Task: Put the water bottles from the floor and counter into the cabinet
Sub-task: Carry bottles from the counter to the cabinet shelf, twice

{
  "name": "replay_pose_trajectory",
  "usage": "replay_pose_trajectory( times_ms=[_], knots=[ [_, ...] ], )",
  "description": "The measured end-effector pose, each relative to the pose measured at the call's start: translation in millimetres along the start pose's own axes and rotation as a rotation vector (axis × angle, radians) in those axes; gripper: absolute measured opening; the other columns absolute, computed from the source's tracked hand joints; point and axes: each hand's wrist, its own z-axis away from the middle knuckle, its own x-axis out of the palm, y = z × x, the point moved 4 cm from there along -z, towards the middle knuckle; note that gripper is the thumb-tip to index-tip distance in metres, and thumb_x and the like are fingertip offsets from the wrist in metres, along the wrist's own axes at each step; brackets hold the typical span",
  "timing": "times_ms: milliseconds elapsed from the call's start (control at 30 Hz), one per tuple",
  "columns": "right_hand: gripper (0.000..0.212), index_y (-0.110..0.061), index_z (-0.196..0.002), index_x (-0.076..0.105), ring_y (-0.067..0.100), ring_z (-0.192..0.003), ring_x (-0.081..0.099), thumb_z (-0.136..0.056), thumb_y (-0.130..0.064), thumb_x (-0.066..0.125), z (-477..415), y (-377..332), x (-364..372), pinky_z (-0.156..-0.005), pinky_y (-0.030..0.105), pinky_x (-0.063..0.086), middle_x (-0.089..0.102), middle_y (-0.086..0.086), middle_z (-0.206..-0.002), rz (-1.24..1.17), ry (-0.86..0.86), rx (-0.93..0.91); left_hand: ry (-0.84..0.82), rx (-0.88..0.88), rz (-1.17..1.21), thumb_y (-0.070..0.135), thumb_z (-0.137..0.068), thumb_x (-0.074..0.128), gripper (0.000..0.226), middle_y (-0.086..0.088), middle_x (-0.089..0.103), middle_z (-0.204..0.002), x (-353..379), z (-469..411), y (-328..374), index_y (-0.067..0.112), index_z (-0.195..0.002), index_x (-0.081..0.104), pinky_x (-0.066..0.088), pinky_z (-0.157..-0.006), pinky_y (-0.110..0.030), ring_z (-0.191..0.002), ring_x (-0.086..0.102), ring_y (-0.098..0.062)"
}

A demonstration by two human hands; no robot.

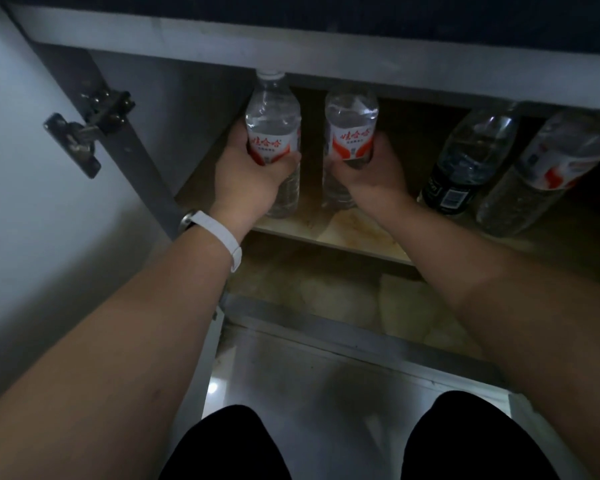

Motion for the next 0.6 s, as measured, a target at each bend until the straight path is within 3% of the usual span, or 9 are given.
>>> replay_pose_trajectory(
  times_ms=[267, 333, 500, 600],
  knots=[
    [0.074, -0.026, -0.138, 0.04, -0.002, -0.103, 0.046, -0.077, -0.036, 0.08, 15, -6, -8, -0.077, 0.016, 0.038, 0.049, -0.021, -0.11, -0.026, -0.023, 0.014, -0.025, 0.017, -0.037, 0.043, -0.078, 0.081, 0.062, 0.013, 0.064, -0.123, -3, 8, 2, 0.031, -0.131, 0.05, 0.053, -0.099, -0.042, -0.115, 0.061, -0.011],
    [0.076, -0.027, -0.141, 0.037, -0.001, -0.108, 0.045, -0.079, -0.037, 0.078, 24, -10, -13, -0.081, 0.017, 0.039, 0.051, -0.018, -0.121, 0.003, -0.02, -0.005, -0.036, 0.011, -0.019, 0.043, -0.079, 0.08, 0.064, 0.014, 0.063, -0.124, -3, 15, 1, 0.03, -0.134, 0.05, 0.052, -0.101, -0.04, -0.116, 0.061, -0.01],
    [0.074, -0.033, -0.147, 0.03, 0.011, -0.132, 0.042, -0.086, -0.046, 0.068, 49, -14, -27, -0.1, 0.03, 0.039, 0.04, -0.007, -0.147, 0.222, -0.026, -0.157, -0.026, 0.08, -0.021, 0.038, -0.086, 0.075, 0.066, 0.034, 0.053, -0.114, -10, 44, -2, 0.03, -0.144, 0.042, 0.039, -0.086, -0.003, -0.104, 0.05, 0.021],
    [0.072, -0.034, -0.149, 0.027, 0.016, -0.133, 0.041, -0.088, -0.05, 0.063, 65, -14, -34, -0.102, 0.03, 0.039, 0.037, -0.004, -0.148, 0.382, -0.075, -0.275, -0.059, 0.165, -0.122, 0.034, -0.091, 0.07, 0.066, 0.038, 0.044, -0.125, -15, 68, -3, 0.031, -0.148, 0.038, 0.029, -0.089, 0.003, -0.113, 0.041, 0.025]
  ],
)
